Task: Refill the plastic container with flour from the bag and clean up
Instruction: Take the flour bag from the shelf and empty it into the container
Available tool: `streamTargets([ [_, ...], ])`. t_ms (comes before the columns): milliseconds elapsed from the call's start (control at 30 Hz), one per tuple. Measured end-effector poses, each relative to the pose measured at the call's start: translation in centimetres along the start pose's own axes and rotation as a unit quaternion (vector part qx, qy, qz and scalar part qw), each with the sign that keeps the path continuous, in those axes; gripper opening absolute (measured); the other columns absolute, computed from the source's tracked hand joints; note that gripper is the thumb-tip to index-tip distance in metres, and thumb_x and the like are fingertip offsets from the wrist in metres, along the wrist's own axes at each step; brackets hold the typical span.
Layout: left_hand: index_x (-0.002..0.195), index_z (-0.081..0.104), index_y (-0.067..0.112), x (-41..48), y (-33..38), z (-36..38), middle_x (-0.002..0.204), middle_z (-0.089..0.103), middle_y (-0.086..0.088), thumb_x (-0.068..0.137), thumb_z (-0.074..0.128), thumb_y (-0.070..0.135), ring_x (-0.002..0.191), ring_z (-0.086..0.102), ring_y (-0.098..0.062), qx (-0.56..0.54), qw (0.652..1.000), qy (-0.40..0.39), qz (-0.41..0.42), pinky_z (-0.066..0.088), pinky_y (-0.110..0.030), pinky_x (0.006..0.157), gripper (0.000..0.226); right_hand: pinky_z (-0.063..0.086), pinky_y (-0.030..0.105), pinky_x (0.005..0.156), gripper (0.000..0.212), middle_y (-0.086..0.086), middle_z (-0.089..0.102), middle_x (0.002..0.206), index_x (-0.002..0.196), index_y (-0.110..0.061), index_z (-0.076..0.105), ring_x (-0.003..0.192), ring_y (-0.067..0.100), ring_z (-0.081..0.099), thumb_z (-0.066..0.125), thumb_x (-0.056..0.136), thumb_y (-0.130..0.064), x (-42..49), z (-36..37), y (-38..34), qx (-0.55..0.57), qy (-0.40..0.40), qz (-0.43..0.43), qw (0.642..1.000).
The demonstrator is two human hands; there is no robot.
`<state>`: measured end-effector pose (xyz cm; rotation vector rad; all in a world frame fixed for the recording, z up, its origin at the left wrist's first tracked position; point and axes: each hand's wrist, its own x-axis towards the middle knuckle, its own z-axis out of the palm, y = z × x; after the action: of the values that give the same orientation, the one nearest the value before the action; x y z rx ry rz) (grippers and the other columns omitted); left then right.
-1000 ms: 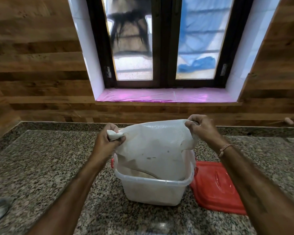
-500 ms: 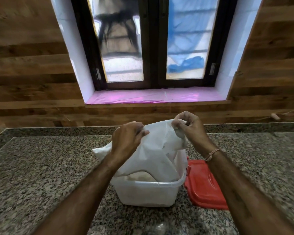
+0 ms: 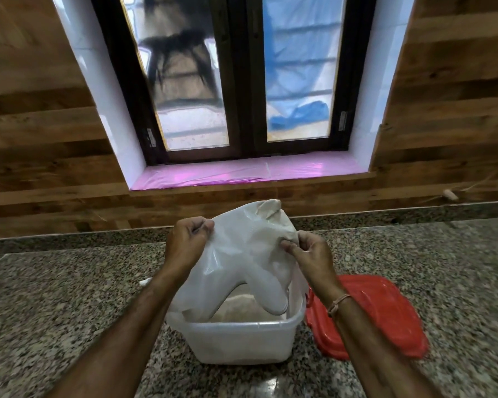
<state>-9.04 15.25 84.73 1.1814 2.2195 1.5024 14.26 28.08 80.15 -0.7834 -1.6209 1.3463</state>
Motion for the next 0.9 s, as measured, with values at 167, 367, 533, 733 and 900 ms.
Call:
streamTargets([
  [167,0.086,0.075,0.025,0.8,1.4,-0.7,0.079,0.073,0.012,0.09,0.061,0.046,0.074,0.067,-0.01,0.026,1.0,0.006,0.001,0.056,-0.035,0.073,0.025,0.05,0.043,0.057,0.036,-0.004,0.065,0.065,0.069,-0.016,0.061,0.061,0.017,0.058,0.078,0.076,-0.048,0.3,1.0,0.8,-0.11,0.049,-0.03,0.992],
  [367,0.126,0.068,0.035,2.8,8.2,2.0,0.125,0.07,0.014,0.085,0.074,0.052,0.112,0.063,-0.001,0.153,0.963,-0.126,0.185,0.054,-0.027,0.094,0.045,0.051,0.044,0.061,0.026,-0.001,0.066,0.069,0.071,-0.016,0.06,0.066,0.009,0.057,0.077,0.081,-0.033,0.3,1.4,0.6,-0.103,0.006,-0.048,0.993],
  [533,0.102,0.077,0.035,4.4,9.7,5.0,0.1,0.075,0.014,0.082,0.076,0.054,0.095,0.067,-0.003,0.225,0.941,-0.158,0.197,0.057,-0.041,0.089,0.028,0.049,0.036,0.062,0.021,-0.011,0.065,0.07,0.073,-0.019,0.063,0.068,0.006,0.057,0.079,0.085,-0.014,0.2,1.3,0.5,-0.087,0.006,-0.069,0.994],
  [733,0.093,0.077,0.032,4.2,9.9,6.2,0.092,0.076,0.014,0.089,0.073,0.037,0.087,0.067,-0.007,0.28,0.915,-0.098,0.274,0.055,-0.031,0.076,0.008,0.043,0.031,0.058,0.027,-0.002,0.062,0.068,0.069,-0.021,0.058,0.065,0.004,0.05,0.08,0.084,-0.015,-0.4,1.1,1.2,-0.09,0.046,-0.063,0.993],
  [900,0.088,0.074,0.029,4.1,9.5,5.9,0.076,0.066,0.016,0.087,0.073,0.03,0.079,0.06,-0.009,0.244,0.939,-0.055,0.237,0.039,-0.027,0.065,0.002,0.05,0.043,0.058,0.027,0.0,0.064,0.068,0.069,-0.019,0.058,0.064,0.022,0.057,0.079,0.085,-0.027,-0.3,1.6,1.4,-0.104,0.065,-0.049,0.991],
])
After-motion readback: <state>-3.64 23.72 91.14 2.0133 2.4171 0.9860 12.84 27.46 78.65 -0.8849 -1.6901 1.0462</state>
